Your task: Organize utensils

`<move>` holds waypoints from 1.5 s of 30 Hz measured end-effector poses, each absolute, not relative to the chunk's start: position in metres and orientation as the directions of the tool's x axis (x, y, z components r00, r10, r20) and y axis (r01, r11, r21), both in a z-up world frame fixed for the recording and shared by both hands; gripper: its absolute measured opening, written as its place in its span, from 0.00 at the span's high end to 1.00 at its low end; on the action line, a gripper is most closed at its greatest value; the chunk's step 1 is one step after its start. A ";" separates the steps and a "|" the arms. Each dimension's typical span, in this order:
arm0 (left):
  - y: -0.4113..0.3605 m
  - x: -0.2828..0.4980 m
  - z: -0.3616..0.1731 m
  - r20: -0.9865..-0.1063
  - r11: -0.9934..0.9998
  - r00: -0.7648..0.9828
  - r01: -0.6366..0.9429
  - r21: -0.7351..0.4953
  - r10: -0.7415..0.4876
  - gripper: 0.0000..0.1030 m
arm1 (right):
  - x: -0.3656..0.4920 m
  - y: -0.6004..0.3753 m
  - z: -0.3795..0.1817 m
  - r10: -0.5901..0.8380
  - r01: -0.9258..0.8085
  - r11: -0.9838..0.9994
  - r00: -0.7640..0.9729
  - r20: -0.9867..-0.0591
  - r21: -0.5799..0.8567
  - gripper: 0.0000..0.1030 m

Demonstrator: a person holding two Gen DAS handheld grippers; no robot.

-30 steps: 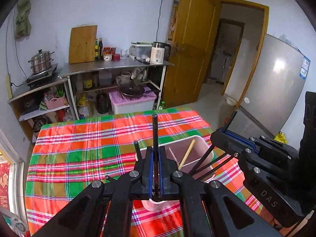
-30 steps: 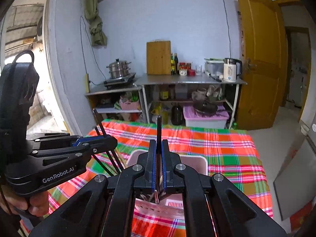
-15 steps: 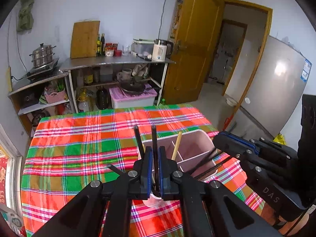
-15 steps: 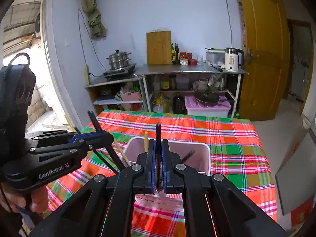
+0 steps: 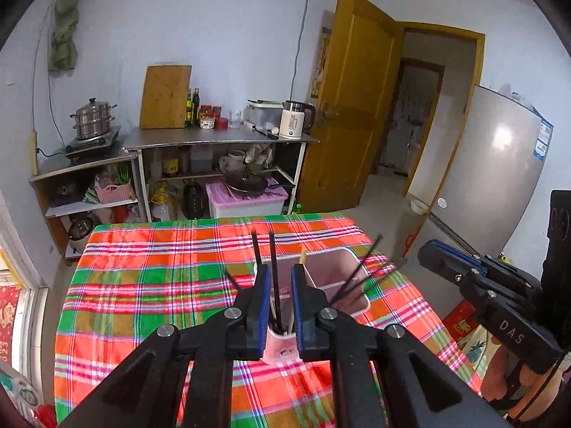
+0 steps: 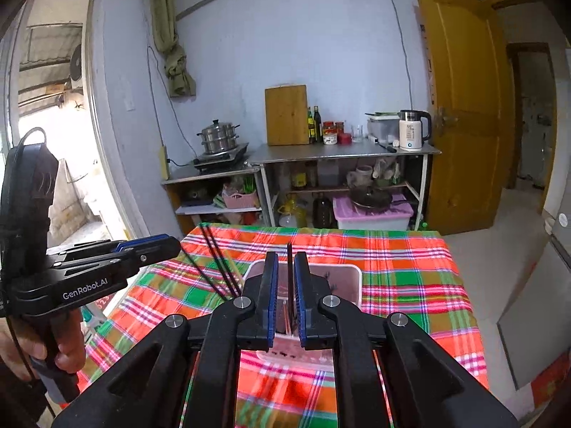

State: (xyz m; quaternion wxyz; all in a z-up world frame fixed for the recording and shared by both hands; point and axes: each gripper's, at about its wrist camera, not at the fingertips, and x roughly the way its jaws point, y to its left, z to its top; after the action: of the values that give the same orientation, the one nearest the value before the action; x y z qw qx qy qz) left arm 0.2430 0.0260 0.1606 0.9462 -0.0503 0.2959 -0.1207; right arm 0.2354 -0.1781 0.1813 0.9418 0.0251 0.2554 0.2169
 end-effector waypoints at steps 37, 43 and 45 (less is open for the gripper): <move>-0.001 0.065 0.041 -0.466 0.980 0.862 0.163 -0.118 -0.200 0.68 | 0.071 -0.200 0.073 0.348 -0.331 0.935 0.797 -0.494 0.125 0.81; -0.002 0.057 0.029 -0.444 0.984 0.878 0.153 -0.095 -0.180 0.68 | 0.066 -0.201 0.061 0.343 -0.324 0.938 0.803 -0.488 0.126 0.81; -0.002 0.055 0.026 -0.431 0.985 0.886 0.149 -0.084 -0.171 0.68 | 0.065 -0.200 0.061 0.341 -0.321 0.939 0.806 -0.484 0.126 0.81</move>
State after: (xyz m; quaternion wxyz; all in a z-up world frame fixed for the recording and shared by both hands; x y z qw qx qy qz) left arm 0.0548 -0.0021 0.0258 0.9708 -0.0240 0.2242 -0.0823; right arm 0.0652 -0.2004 0.0609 0.9500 0.0190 0.2582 0.1743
